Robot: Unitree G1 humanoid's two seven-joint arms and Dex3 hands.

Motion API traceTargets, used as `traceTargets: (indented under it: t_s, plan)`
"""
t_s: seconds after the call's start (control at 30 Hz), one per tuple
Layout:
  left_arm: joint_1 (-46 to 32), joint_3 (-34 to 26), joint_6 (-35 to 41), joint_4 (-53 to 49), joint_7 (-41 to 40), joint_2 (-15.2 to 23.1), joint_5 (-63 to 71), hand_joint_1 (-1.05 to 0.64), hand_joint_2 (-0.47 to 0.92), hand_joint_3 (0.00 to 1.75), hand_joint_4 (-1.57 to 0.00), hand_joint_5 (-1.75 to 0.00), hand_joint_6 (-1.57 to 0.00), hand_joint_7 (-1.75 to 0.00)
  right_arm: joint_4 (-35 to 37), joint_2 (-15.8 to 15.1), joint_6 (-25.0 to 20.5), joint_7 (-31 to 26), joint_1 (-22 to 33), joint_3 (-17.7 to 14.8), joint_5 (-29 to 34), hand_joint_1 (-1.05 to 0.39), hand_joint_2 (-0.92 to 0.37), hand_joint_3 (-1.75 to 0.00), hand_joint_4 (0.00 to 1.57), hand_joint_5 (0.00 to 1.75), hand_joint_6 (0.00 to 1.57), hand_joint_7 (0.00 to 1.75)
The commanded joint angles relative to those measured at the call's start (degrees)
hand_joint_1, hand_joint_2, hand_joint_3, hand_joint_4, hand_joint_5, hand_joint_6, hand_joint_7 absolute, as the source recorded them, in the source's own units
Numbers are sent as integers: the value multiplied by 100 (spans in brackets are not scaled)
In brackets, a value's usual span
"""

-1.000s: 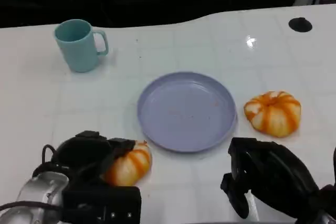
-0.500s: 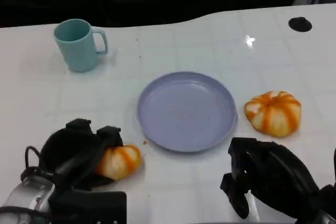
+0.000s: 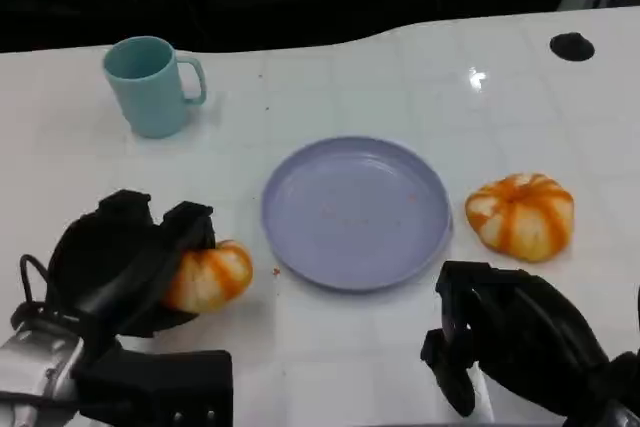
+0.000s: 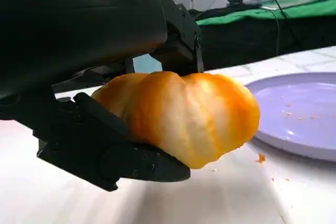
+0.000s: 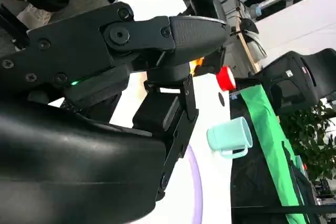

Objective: Grasp the bread from the table and place it into the plate.

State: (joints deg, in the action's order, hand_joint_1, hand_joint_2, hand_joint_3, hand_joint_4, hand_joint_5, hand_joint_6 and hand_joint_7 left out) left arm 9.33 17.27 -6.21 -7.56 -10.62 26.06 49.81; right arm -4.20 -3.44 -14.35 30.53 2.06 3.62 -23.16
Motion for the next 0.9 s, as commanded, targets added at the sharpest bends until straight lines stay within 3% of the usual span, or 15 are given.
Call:
traceTargets:
  t_s: [0.03,0.13,0.37,0.6,0.9]
  plan:
    - [-12,-134,-81,53,-428,-220,-216,-14,52,103,-83,-175,-64,-174,-13,-62,-12,10,-9,-48,-40,-92,-92,-35,128,163,110,156]
    - [171,-143,-281,-99,-653,-362,-336,-12,47,112,-85,-175,-65,-174,22,-67,13,31,-22,-51,-34,-92,-92,-35,128,163,110,156]
    - [863,-72,-820,-842,-1239,-586,-401,-10,41,111,-88,-175,-65,-175,77,-46,70,-22,-12,-28,43,-92,-92,-35,128,163,110,156]
    - [1520,98,-1021,-1444,-1577,-880,-353,-14,36,130,-91,-175,-70,-175,-17,-49,49,-79,53,8,120,-93,-92,-36,128,164,110,157]
    - [2392,403,-1206,-2512,-1285,-1286,-589,-12,34,132,-91,-175,-71,-175,-45,-50,71,-34,104,2,64,-92,-92,-36,128,165,110,158]
